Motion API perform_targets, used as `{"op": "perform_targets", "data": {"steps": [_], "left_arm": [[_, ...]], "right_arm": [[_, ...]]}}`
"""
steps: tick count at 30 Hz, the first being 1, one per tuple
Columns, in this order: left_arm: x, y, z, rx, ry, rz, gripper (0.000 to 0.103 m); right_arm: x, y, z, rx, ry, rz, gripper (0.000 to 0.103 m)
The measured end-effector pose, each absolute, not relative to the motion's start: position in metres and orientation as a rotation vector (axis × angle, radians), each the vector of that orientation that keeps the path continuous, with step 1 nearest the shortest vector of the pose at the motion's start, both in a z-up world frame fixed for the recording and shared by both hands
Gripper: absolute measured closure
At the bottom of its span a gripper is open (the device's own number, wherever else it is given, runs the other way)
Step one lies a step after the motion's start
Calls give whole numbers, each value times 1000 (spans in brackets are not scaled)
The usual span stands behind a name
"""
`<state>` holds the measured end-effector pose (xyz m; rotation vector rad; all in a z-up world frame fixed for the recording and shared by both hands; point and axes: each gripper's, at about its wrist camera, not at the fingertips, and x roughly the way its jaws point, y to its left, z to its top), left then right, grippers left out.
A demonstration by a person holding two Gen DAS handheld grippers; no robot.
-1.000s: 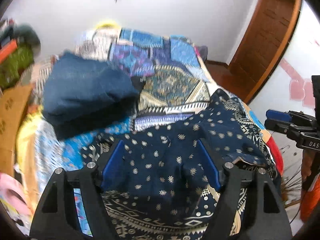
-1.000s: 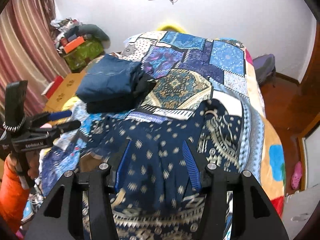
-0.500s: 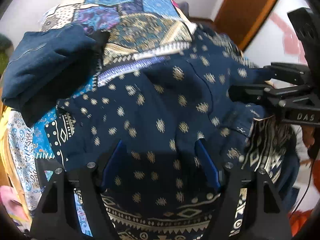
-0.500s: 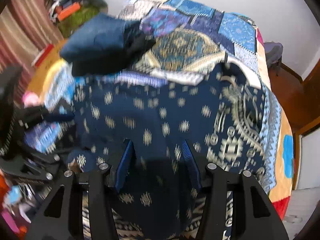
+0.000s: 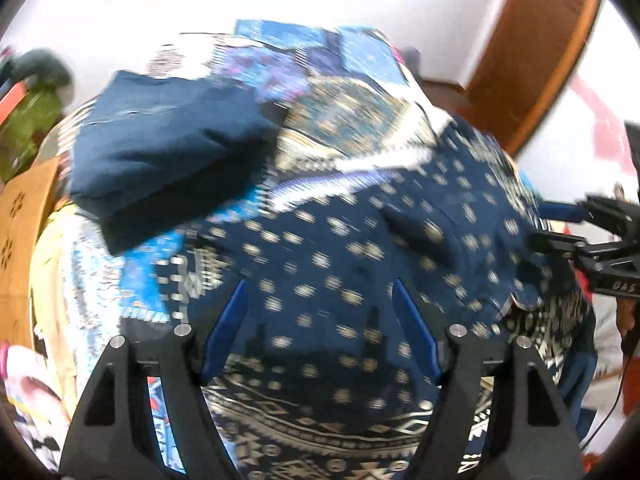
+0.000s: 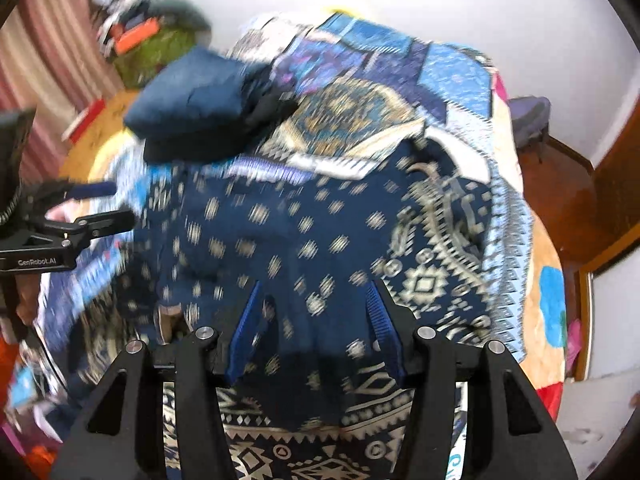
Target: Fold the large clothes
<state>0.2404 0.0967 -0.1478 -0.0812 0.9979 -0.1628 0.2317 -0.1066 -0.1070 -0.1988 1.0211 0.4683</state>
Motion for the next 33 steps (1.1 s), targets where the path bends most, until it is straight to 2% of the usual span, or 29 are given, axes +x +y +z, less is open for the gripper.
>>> {"op": "perform_targets", "data": {"steps": [5, 9, 17, 27, 31, 33], "left_arm": [[241, 157, -140, -205, 947, -8, 30], [240, 204, -155, -354, 955, 79, 30], [247, 245, -232, -576, 1119, 98, 30], [247, 245, -311, -874, 1255, 1, 30], [250, 245, -316, -929, 1230, -29, 14], [254, 243, -318, -953, 1216, -32, 12]], "right_arm": [[248, -126, -85, -119, 965, 415, 53], [264, -142, -81, -74, 951, 356, 53], [289, -184, -110, 88, 1055, 284, 53], [304, -211, -155, 289, 1195, 302, 53], [309, -214, -166, 345, 1224, 329, 53], [311, -212, -167, 350, 1222, 346, 50]]}}
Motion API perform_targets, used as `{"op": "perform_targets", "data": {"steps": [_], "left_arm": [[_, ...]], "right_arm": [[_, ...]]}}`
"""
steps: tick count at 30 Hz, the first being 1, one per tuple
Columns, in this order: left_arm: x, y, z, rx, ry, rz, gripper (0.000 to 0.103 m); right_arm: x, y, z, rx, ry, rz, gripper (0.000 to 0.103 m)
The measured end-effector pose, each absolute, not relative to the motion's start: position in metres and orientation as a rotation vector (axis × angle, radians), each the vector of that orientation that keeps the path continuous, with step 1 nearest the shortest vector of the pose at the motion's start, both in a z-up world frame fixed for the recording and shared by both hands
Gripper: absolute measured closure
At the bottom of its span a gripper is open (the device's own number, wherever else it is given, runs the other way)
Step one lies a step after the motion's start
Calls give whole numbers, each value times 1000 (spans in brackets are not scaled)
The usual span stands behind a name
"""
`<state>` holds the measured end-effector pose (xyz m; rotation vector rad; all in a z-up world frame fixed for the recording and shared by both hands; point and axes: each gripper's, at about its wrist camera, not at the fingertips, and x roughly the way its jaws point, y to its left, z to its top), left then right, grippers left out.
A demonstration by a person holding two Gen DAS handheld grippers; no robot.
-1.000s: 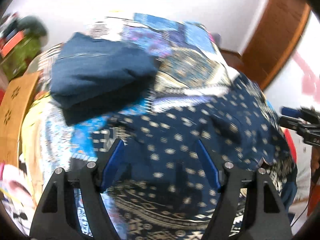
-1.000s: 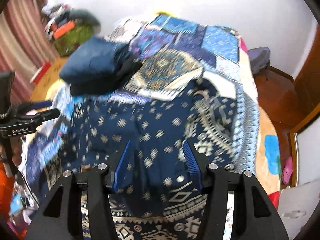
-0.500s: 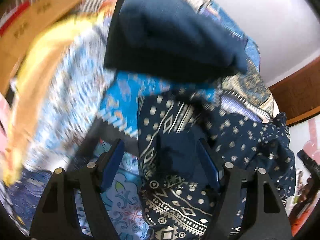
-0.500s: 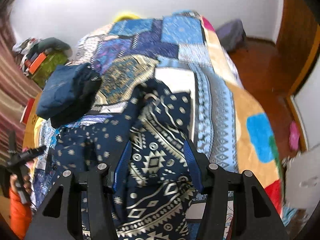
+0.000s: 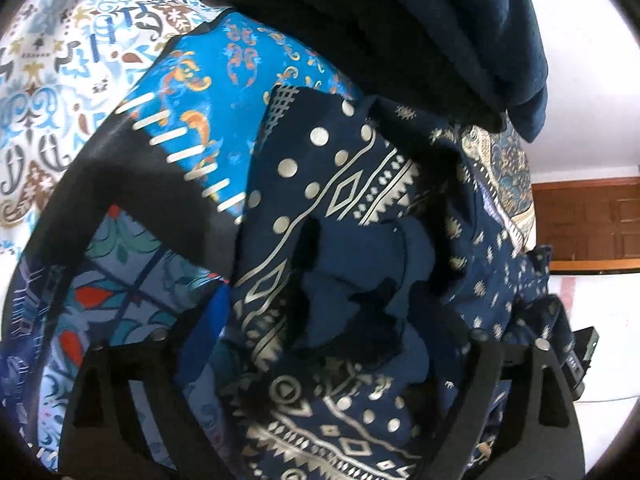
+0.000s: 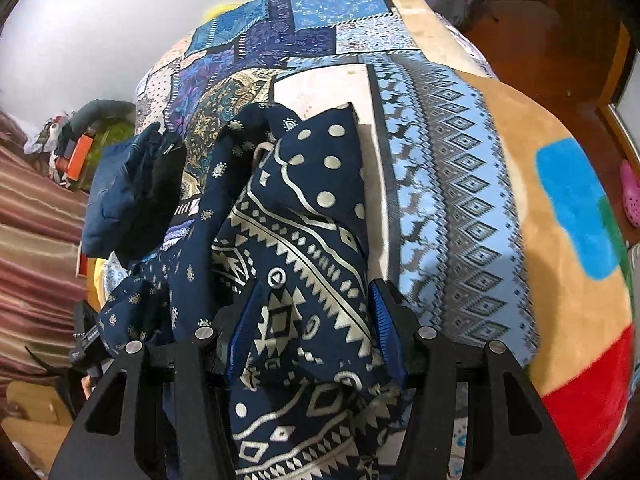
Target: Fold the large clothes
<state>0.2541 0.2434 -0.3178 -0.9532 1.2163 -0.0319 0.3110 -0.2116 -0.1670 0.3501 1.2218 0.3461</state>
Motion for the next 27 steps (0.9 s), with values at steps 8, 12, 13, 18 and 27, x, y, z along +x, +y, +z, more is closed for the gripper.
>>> {"op": "perform_targets", "data": {"steps": [8, 12, 13, 18, 27], "left_arm": [[280, 224, -314, -909, 1192, -111, 24], [289, 203, -304, -730, 1229, -79, 56], [289, 198, -299, -683, 1227, -66, 65], [289, 170, -250, -475, 1137, -35, 75], [276, 156, -133, -395, 908, -130, 80]], "right_arm": [[324, -199, -173, 367, 1221, 399, 50], [325, -190, -172, 328, 1206, 409, 87], [323, -186, -170, 308, 1202, 420, 91], [313, -175, -141, 246, 1090, 439, 94], [299, -158, -78, 166, 927, 514, 95]]}}
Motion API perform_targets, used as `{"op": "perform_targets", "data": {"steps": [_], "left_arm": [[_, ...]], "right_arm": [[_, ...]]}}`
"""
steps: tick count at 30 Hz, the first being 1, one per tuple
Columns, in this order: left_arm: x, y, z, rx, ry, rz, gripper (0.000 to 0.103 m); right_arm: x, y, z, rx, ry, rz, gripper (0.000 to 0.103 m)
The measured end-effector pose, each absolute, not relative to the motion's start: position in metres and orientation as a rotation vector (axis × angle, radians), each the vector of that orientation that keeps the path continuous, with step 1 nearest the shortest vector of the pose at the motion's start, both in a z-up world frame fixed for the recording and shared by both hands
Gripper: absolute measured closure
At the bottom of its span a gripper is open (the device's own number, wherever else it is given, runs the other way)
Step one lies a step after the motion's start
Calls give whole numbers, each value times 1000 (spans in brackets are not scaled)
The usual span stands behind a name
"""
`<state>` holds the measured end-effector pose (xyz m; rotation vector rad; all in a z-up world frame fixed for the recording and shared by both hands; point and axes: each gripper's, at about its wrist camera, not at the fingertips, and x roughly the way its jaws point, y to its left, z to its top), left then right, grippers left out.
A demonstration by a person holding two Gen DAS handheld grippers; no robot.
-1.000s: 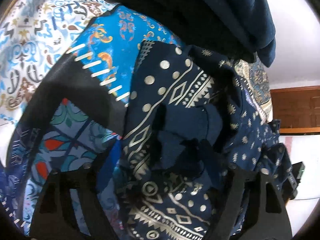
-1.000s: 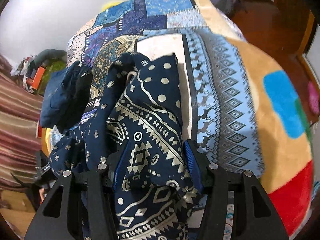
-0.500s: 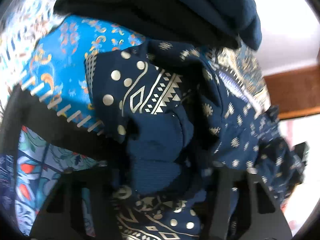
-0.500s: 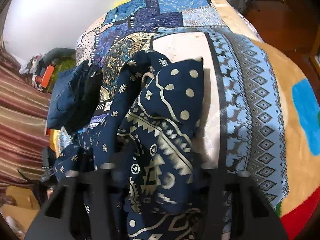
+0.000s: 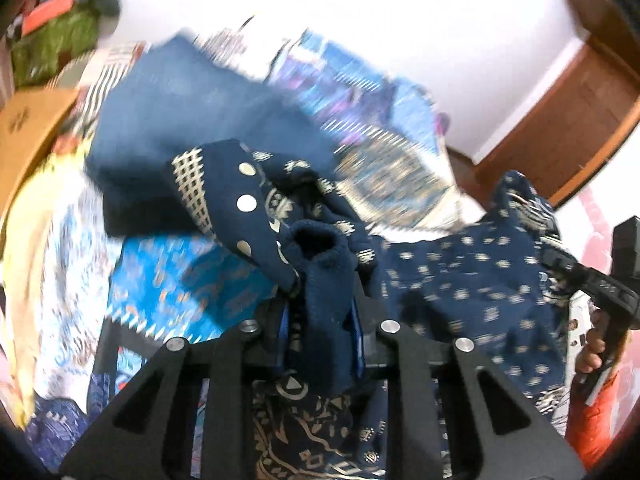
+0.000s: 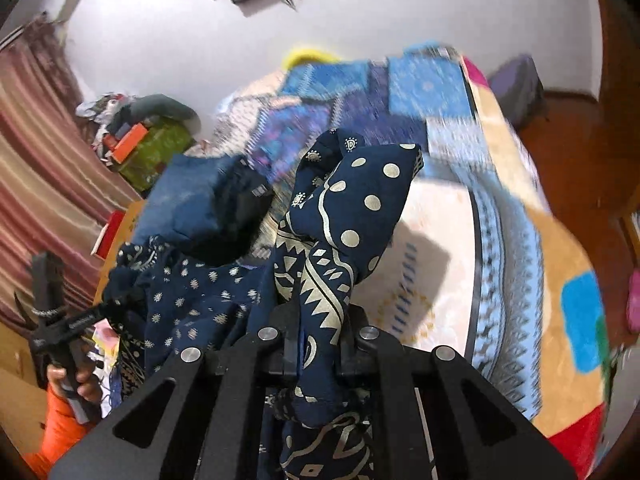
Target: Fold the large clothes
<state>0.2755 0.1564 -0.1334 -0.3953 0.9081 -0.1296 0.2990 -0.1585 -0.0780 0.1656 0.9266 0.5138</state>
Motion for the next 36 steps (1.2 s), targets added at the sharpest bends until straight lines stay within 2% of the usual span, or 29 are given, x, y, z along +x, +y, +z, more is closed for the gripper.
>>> {"op": "perform_targets", "data": {"steps": [7, 14, 21, 27, 31, 33, 36], "left_arm": [[286, 136, -54, -348, 746, -193, 81], [329, 144, -31, -374, 706, -182, 81], [392, 155, -67, -312, 784, -137, 81], [453, 165, -158, -201, 993, -43, 79], [462, 177, -181, -243, 986, -43, 70], [462, 179, -181, -254, 987, -45, 68], [462, 178, -181, -218, 993, -14, 60]], "right_arm": [[296, -164, -19, 139, 758, 528, 95], [332, -173, -2, 135, 702, 460, 95], [385, -170, -46, 134, 800, 377, 95], [439, -165, -133, 112, 991, 287, 95], [454, -175, -171, 115, 1053, 244, 94], [458, -184, -169, 148, 1051, 265, 93], [451, -186, -159, 129, 1058, 266, 89]]}}
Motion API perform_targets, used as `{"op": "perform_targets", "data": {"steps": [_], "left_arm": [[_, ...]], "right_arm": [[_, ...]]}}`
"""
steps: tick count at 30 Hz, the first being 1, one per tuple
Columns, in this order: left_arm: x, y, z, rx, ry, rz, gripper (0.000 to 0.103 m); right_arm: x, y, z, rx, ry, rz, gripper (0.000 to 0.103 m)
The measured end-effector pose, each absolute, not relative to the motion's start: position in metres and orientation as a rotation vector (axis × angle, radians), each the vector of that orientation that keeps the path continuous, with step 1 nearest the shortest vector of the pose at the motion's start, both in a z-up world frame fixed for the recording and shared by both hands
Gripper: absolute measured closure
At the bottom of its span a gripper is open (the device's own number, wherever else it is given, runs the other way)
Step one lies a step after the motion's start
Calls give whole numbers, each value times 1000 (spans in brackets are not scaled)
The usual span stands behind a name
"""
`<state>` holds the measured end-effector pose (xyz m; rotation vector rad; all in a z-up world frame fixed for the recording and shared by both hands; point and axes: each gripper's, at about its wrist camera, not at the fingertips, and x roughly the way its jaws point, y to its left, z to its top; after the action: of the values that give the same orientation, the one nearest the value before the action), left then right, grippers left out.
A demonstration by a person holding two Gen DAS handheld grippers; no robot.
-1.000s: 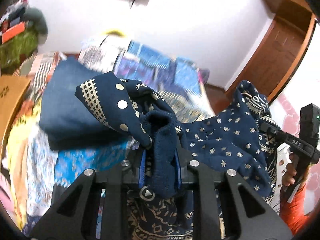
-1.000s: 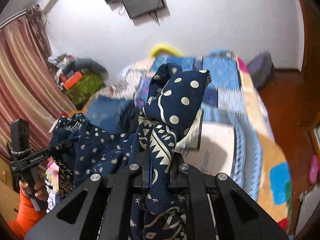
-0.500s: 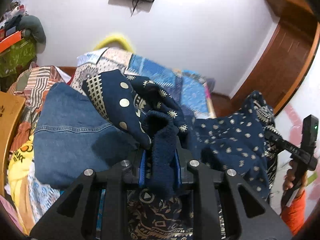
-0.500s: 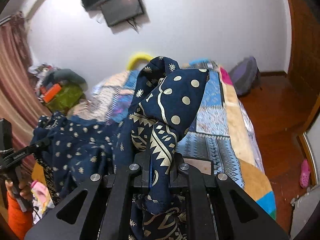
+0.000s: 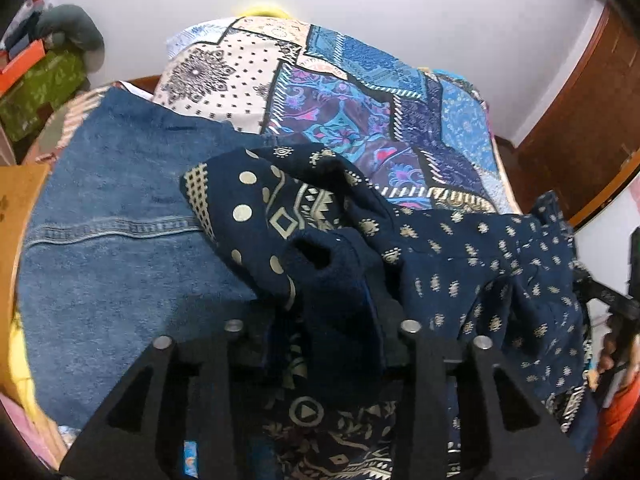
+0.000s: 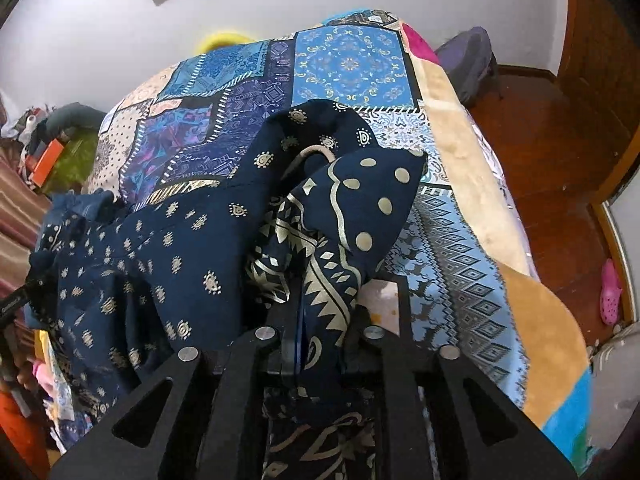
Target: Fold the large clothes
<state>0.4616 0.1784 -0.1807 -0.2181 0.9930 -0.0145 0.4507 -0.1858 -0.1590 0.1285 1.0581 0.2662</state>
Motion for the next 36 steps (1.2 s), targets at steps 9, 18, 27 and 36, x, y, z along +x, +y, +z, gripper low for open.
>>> {"op": "perform_targets", "data": {"steps": [9, 18, 27, 36], "left_arm": [[428, 175, -147, -179, 967, 21, 59], [362, 186, -111, -133, 939, 30, 54], [293, 200, -112, -51, 975, 31, 44], [246, 202, -172, -39, 1122, -18, 37]], "right_arm": [[414, -198, -118, 102, 1022, 269, 88], [344, -196, -66, 22, 933, 316, 84], [280, -186, -62, -63, 892, 334, 49], [244, -175, -116, -6, 1028, 354, 49]]}}
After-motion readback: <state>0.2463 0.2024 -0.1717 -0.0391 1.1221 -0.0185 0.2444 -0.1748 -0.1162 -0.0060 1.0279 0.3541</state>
